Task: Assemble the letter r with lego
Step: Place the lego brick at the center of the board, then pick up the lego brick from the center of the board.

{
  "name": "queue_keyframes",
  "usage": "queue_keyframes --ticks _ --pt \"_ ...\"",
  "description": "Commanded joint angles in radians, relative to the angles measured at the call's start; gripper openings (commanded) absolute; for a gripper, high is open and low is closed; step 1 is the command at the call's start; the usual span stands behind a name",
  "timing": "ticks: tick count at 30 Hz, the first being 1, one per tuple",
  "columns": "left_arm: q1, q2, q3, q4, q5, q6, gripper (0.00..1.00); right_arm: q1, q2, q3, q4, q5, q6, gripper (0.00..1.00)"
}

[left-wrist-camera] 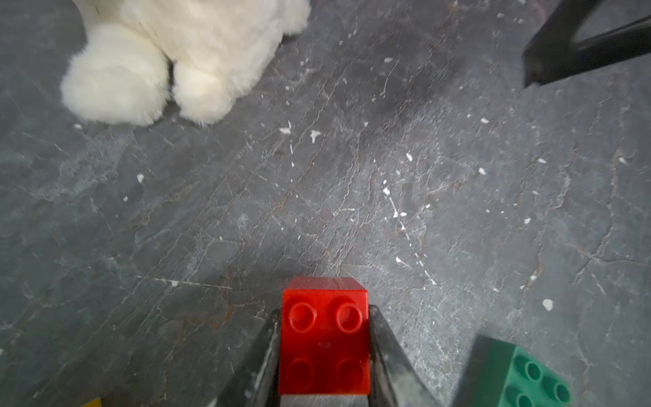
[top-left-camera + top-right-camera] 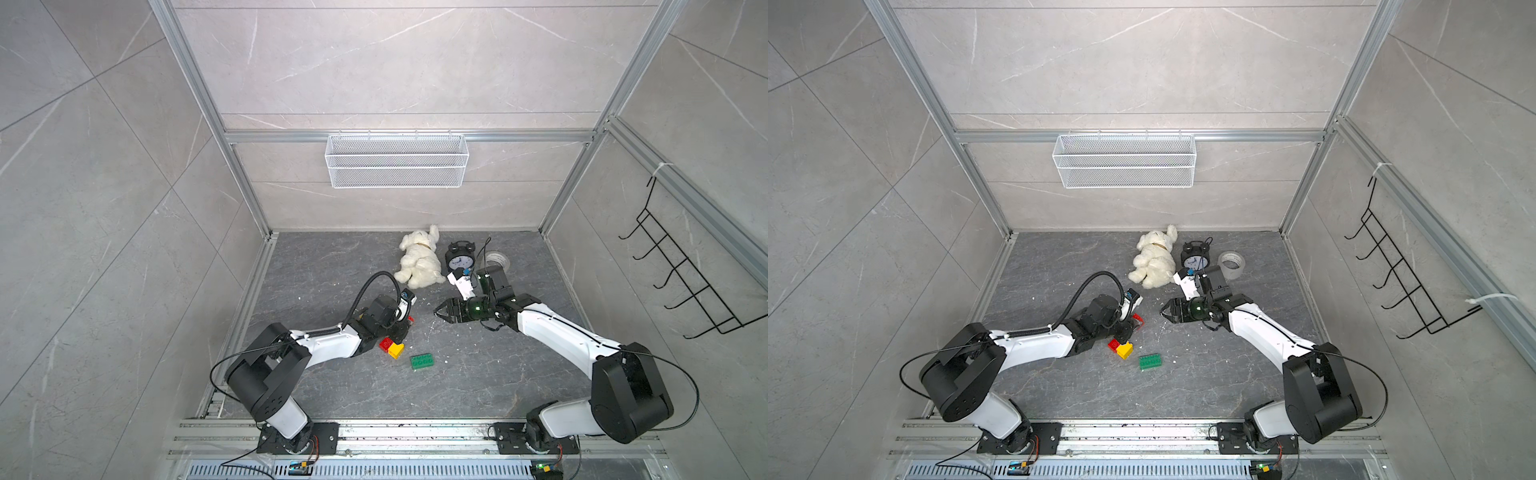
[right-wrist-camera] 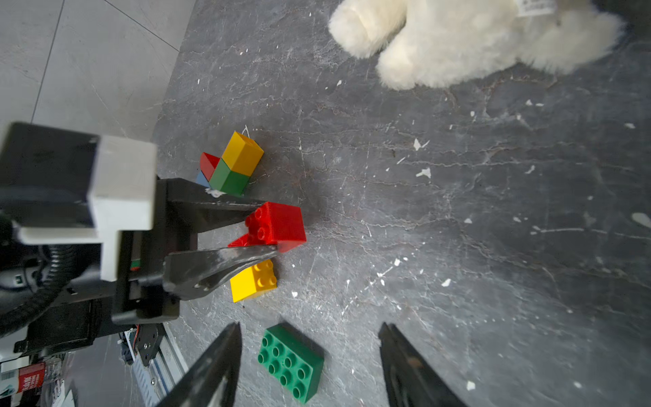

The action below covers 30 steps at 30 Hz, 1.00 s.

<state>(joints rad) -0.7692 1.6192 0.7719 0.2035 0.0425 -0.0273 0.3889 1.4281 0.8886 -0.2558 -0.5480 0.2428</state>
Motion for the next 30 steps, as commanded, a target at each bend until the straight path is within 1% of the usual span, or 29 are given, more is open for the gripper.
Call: queue_keyframes --ticks 1,2,4,5,6,7,8,9,10,12,14,16,17,18,20,23,25,28,30 --pt "-0.002 0.042 0.071 -0.082 -0.032 -0.053 0.22 0.031 -0.016 -0.014 0.033 0.055 -0.002 0.65" --pt "-0.006 0.051 0.078 -0.090 -0.045 -0.057 0.29 0.042 -0.011 -0.012 0.032 0.064 -0.005 0.65" --pt "-0.008 0.056 0.078 -0.083 -0.054 -0.064 0.36 0.065 -0.003 -0.005 0.030 0.079 -0.012 0.64" --pt "-0.008 0.053 0.077 -0.079 -0.060 -0.067 0.46 0.078 0.001 0.001 0.026 0.083 -0.018 0.64" --pt "-0.008 0.049 0.076 -0.074 -0.070 -0.069 0.64 0.092 0.007 0.009 0.020 0.090 -0.025 0.64" --pt "-0.008 0.039 0.071 -0.064 -0.079 -0.071 0.78 0.113 0.015 0.017 0.011 0.101 -0.036 0.64" --pt "-0.008 0.025 0.061 -0.050 -0.096 -0.072 0.81 0.134 0.024 0.024 0.003 0.103 -0.049 0.64" --pt "-0.008 0.009 0.050 -0.034 -0.116 -0.074 0.94 0.148 0.030 0.027 0.000 0.101 -0.057 0.64" --pt "-0.007 -0.017 0.035 -0.020 -0.148 -0.080 1.00 0.163 0.035 0.027 0.002 0.096 -0.059 0.64" --pt "-0.008 -0.085 -0.002 -0.004 -0.223 -0.102 1.00 0.191 0.038 0.012 0.027 0.072 -0.056 0.63" --pt "-0.007 -0.185 -0.055 -0.002 -0.335 -0.148 1.00 0.231 0.040 -0.012 0.065 0.056 -0.053 0.62" --pt "-0.005 -0.279 -0.085 -0.058 -0.417 -0.204 1.00 0.270 0.059 -0.020 0.088 0.052 -0.052 0.61" --pt "-0.004 -0.325 -0.095 -0.099 -0.429 -0.224 1.00 0.290 0.076 -0.022 0.102 0.047 -0.049 0.60" --pt "-0.004 -0.360 -0.108 -0.120 -0.422 -0.235 1.00 0.300 0.104 -0.018 0.115 0.040 -0.040 0.59" --pt "-0.004 -0.440 -0.159 -0.120 -0.368 -0.242 1.00 0.317 0.166 -0.013 0.139 0.035 -0.024 0.58" --pt "0.000 -0.558 -0.254 -0.094 -0.368 -0.331 1.00 0.335 0.243 0.003 0.163 0.057 -0.013 0.57" --pt "0.004 -0.631 -0.310 -0.080 -0.339 -0.384 1.00 0.352 0.279 0.025 0.167 0.085 -0.011 0.58" --pt "0.004 -0.719 -0.378 -0.056 -0.244 -0.414 0.99 0.377 0.315 0.055 0.167 0.141 -0.006 0.59" --pt "0.004 -0.751 -0.401 -0.078 -0.250 -0.456 0.98 0.389 0.338 0.072 0.164 0.180 0.001 0.59"
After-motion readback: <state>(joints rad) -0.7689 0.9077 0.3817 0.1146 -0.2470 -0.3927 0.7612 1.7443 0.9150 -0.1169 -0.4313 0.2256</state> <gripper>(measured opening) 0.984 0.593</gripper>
